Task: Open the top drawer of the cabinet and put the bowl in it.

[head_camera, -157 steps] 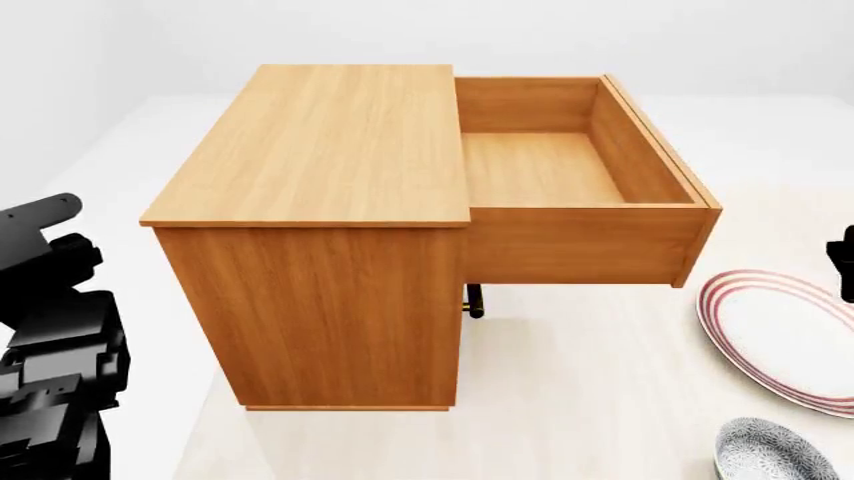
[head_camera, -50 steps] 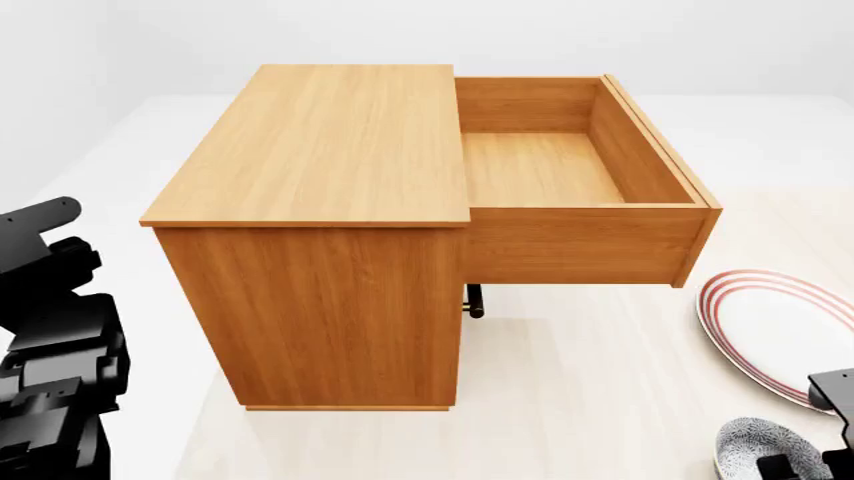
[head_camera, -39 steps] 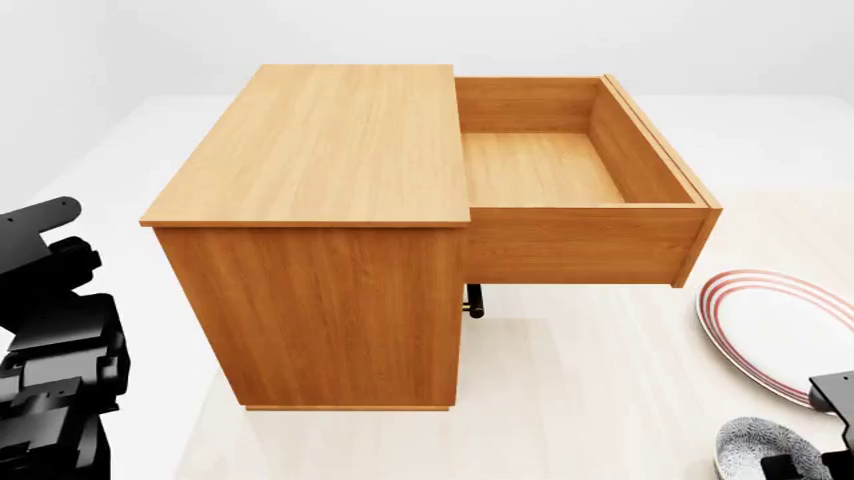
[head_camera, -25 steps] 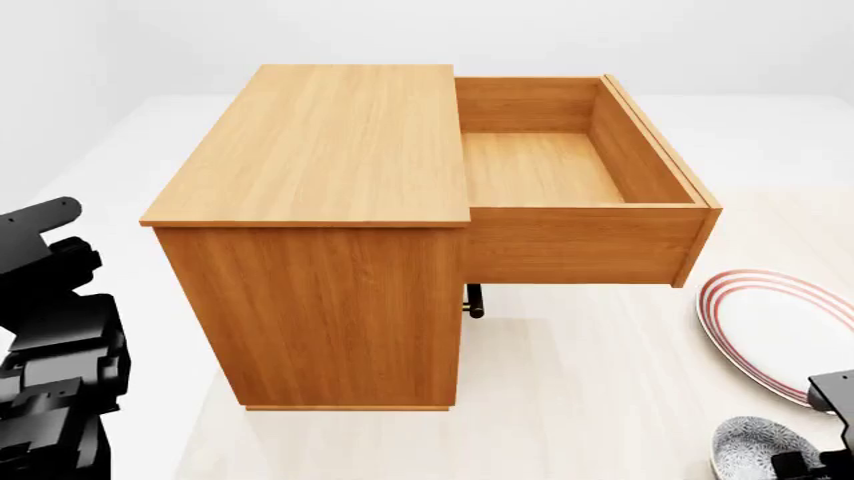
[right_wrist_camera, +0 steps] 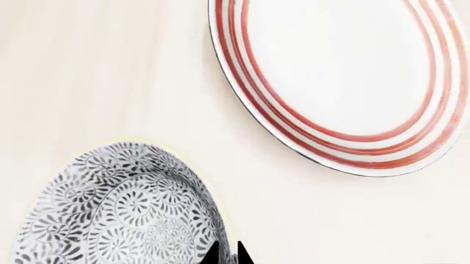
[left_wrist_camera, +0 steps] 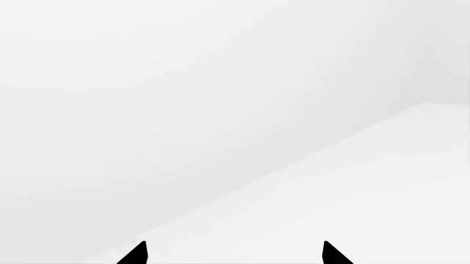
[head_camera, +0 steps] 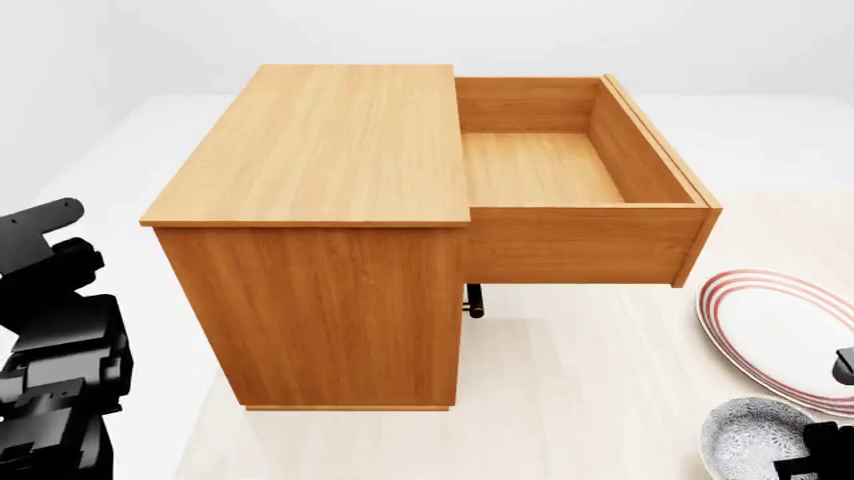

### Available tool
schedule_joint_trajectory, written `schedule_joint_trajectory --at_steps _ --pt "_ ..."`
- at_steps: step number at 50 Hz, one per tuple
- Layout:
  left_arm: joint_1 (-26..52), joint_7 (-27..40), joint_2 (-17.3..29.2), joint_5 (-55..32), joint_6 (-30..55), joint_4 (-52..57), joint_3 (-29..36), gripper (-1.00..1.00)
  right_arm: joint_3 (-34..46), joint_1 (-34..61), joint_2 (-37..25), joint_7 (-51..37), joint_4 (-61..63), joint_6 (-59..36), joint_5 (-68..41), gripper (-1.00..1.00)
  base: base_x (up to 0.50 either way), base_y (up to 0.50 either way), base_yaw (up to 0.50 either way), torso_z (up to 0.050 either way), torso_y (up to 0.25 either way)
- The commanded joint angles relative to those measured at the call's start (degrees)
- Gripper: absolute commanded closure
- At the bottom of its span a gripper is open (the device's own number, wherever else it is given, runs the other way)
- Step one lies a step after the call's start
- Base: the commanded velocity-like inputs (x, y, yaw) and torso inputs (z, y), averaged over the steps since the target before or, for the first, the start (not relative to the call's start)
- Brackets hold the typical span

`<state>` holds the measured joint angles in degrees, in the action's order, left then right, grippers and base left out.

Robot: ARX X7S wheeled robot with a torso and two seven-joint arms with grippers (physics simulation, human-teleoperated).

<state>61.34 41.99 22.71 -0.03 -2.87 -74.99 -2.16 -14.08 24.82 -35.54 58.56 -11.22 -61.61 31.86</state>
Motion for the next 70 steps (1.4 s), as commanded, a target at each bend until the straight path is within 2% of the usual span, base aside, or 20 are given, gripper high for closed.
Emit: schedule_joint_trajectory --at_steps 1,11,18,29,35,57,70 --pt "0.1 0.1 -0.2 0.0 0.1 0.0 -0.2 -1.00 -1.8 0.0 -1.6 2.8 6.8 -3.0 1.8 1.00 0.00 0.00 0.00 0.000 0.000" --pt "0.2 0.2 -0.2 0.0 0.2 0.0 -0.2 -1.00 -1.4 1.3 -2.3 4.0 9.7 -5.0 2.3 1.00 0.00 0.00 0.00 0.000 0.000" --pt "0.0 0.2 -0.2 0.0 0.2 0.0 -0.3 -1.00 -1.7 5.9 -2.7 2.9 11.4 -6.9 3.3 1.00 0.00 0.00 0.00 0.000 0.000" --pt "0.1 0.1 0.1 -0.1 0.3 0.0 -0.8 -1.00 -0.7 23.9 -1.2 -4.3 7.9 -10.1 5.7 1.00 0.00 0.00 0.00 0.000 0.000" --pt "0.1 0.0 0.2 0.0 0.3 0.0 -1.0 -1.00 2.9 31.7 0.0 -7.3 4.8 -9.6 6.8 1.00 0.00 0.00 0.00 0.000 0.000" --pt "0.2 0.0 0.5 0.0 0.5 0.0 -1.4 -1.00 9.6 60.2 11.0 -29.1 -12.7 4.5 7.4 1.00 0.00 0.00 0.00 0.000 0.000" --pt "0.1 -0.1 0.6 0.0 0.6 0.0 -1.6 -1.00 15.1 67.2 17.2 -30.4 -18.8 8.9 6.6 1.00 0.00 0.00 0.00 0.000 0.000"
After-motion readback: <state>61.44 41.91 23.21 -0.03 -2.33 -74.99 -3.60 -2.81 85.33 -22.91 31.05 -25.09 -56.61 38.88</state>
